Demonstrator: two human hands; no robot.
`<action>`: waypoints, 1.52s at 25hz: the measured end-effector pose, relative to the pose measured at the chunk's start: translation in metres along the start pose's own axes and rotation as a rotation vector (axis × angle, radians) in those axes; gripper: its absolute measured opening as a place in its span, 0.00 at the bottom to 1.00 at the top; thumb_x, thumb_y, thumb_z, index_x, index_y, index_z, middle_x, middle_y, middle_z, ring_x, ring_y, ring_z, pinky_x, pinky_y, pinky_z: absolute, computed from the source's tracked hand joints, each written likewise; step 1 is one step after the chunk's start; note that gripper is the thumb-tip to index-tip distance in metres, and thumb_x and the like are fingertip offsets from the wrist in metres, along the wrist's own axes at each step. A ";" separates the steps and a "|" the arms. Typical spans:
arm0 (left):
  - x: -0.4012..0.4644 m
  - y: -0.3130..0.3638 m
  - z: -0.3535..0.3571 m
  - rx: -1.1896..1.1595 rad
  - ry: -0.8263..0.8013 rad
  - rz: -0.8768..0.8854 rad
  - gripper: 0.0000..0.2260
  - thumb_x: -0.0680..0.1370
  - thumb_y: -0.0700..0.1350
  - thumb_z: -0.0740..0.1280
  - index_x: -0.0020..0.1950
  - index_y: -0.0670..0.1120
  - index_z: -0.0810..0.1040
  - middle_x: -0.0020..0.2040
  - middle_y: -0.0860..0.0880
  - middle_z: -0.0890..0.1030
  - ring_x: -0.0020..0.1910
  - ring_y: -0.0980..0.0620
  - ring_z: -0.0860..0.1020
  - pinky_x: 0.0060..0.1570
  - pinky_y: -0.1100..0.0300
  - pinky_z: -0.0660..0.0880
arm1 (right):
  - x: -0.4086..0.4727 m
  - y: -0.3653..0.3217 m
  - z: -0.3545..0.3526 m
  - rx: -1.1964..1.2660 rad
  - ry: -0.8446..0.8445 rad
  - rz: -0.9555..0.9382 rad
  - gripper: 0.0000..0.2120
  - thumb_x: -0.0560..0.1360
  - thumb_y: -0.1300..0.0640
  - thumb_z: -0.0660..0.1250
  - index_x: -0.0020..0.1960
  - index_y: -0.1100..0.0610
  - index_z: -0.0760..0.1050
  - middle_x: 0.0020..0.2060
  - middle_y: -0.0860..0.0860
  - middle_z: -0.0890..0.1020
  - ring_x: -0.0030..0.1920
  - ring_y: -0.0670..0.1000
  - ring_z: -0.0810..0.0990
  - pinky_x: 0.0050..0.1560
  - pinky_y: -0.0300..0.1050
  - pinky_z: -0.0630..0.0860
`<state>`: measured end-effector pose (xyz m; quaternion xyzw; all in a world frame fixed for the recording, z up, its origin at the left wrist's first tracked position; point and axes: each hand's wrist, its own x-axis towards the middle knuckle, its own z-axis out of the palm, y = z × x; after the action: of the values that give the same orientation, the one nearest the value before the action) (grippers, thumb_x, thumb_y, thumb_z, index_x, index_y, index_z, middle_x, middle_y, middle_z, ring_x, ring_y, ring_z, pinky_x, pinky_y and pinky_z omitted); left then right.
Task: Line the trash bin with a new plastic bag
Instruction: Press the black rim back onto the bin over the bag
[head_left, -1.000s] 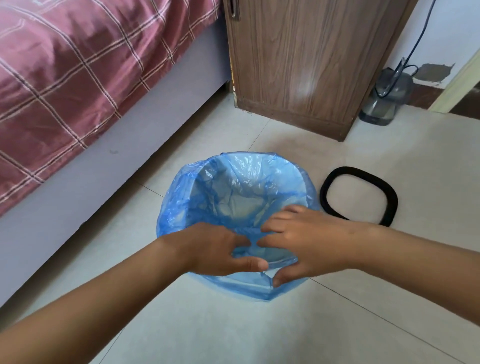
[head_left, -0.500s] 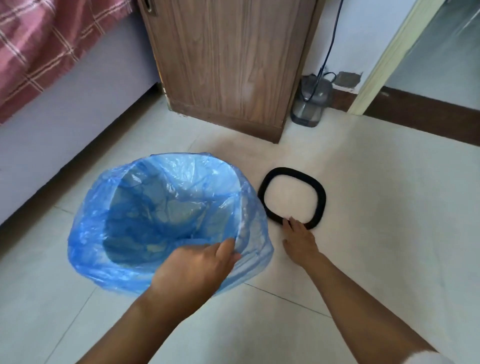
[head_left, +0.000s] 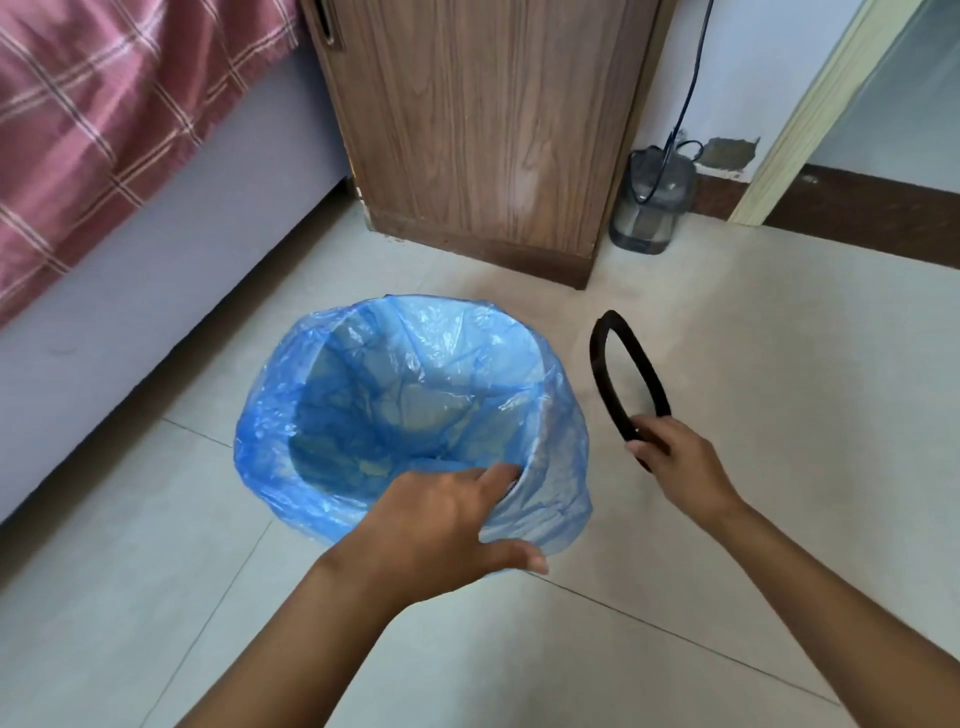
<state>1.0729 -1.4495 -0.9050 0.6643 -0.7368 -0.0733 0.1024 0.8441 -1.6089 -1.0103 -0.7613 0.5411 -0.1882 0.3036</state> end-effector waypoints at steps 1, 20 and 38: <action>-0.004 -0.001 -0.007 -0.065 0.015 -0.016 0.37 0.63 0.74 0.51 0.62 0.52 0.72 0.50 0.55 0.82 0.49 0.52 0.81 0.45 0.61 0.76 | 0.000 -0.015 -0.017 0.016 0.018 -0.062 0.11 0.73 0.66 0.67 0.56 0.63 0.78 0.44 0.57 0.79 0.45 0.54 0.77 0.43 0.23 0.67; -0.046 -0.091 -0.057 -0.673 0.337 -0.691 0.14 0.78 0.53 0.59 0.62 0.51 0.72 0.64 0.51 0.73 0.63 0.52 0.72 0.63 0.57 0.68 | -0.096 -0.208 0.031 -0.565 -0.099 -0.795 0.22 0.54 0.60 0.79 0.48 0.60 0.80 0.33 0.52 0.78 0.33 0.52 0.77 0.33 0.44 0.79; -0.026 -0.060 -0.045 0.358 -0.186 -0.540 0.14 0.78 0.39 0.53 0.63 0.36 0.64 0.58 0.41 0.69 0.52 0.44 0.75 0.49 0.55 0.75 | -0.034 -0.190 0.006 -0.383 -0.240 -0.352 0.31 0.79 0.45 0.52 0.76 0.57 0.45 0.77 0.53 0.40 0.75 0.47 0.36 0.69 0.37 0.36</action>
<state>1.1449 -1.4287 -0.8773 0.8335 -0.5415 -0.0276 -0.1066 0.9708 -1.5318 -0.8868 -0.9039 0.3864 -0.0408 0.1790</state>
